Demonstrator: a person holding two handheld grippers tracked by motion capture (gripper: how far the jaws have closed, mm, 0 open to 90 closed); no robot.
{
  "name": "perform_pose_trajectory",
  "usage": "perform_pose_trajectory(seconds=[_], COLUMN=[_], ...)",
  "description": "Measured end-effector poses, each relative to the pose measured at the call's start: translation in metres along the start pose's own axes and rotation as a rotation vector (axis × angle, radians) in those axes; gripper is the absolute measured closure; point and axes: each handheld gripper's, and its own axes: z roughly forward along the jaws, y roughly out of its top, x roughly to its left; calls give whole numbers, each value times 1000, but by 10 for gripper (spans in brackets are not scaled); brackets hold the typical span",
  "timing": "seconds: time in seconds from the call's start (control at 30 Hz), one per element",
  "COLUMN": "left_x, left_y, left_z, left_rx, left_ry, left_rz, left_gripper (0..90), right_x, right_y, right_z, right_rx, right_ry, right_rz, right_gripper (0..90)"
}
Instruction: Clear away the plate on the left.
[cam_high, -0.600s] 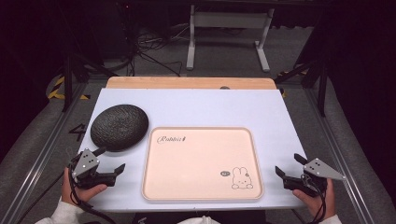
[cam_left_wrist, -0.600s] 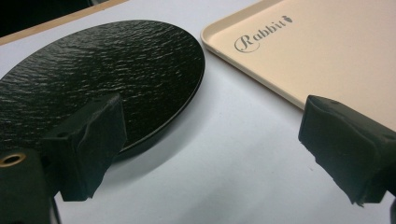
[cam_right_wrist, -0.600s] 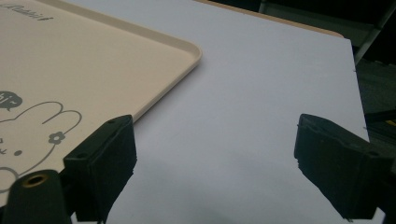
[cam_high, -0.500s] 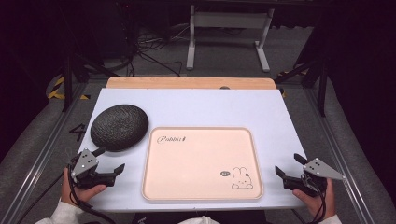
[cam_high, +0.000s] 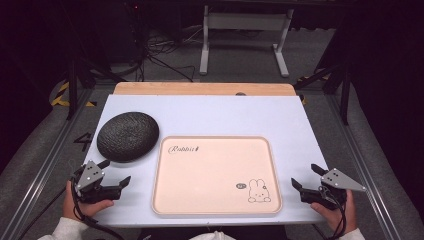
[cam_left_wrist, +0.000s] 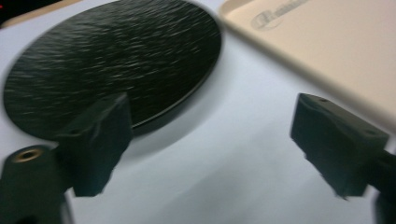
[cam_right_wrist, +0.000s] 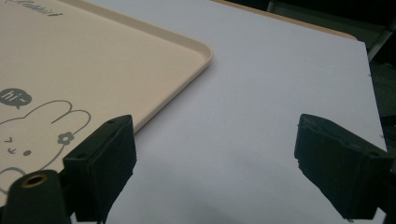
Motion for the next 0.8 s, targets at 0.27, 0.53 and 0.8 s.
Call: perform_pose_trajectory(seconds=[0.27,0.53,0.8], left_x=[9,5,1], left_y=[7,23,33], left_z=[14,33,50], left_rx=[51,139,196], left_ry=[39,144,213], left_rz=[59,212,320], left_gripper=[162,181,191], right_x=[-2,-3,-2], right_y=[-2,-2,-2], right_z=[1,-1,-1], right_rx=[8,5,14], right_ry=[2,-16,-20], right_rz=[9,18,10], right_gripper=[137,135,134])
